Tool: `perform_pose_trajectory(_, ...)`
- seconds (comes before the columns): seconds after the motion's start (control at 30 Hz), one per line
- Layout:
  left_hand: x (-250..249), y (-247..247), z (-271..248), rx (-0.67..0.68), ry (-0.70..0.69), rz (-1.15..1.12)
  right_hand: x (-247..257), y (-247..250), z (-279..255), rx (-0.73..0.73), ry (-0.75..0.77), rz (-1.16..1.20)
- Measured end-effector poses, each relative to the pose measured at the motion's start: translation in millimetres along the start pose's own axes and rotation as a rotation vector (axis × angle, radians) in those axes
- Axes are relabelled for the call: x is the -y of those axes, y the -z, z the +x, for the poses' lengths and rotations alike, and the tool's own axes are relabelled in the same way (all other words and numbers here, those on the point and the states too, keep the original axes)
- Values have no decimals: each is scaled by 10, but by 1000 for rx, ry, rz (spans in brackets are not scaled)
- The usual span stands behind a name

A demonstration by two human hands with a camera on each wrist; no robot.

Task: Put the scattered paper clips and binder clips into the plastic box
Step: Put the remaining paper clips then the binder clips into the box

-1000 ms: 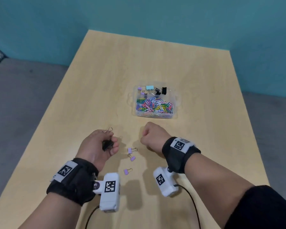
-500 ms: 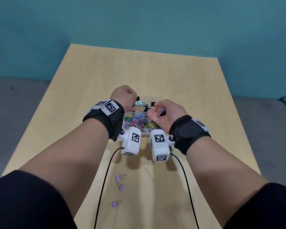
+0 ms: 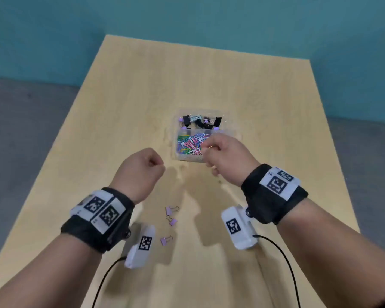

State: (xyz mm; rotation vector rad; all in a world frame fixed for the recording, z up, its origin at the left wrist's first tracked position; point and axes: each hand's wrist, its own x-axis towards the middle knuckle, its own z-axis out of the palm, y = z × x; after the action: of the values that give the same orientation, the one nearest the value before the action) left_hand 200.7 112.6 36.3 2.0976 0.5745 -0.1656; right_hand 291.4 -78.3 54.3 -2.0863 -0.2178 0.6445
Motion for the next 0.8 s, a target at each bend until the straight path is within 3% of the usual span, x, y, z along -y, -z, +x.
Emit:
perform_pose_trajectory(0.07, 291, -90, -369, 113, 45, 227, -166, -264, -206, 183, 81, -281)
perform_pose_trajectory(0.17, 600, -313, -823, 233, 29, 400, -363, -597, -410, 331, 231, -667)
perform_pose_trajectory(0.37, 752, -579, -1170, 106, -139, 558, -467, -937, -444, 304, 220, -679)
perform_pose_trajectory(0.5, 758, -586, -1161, 106, -119, 530, -435, -1045, -368, 319, 253, -766)
perform_pose_trajectory(0.63, 769, -574, -1180, 89, -9, 298, -429, -1100, -348, 336, 306, -835)
perform_pose_trajectory(0.8, 740, -522, -1178, 23, 367, -612, -390, -1100, -378, 363, 336, -867)
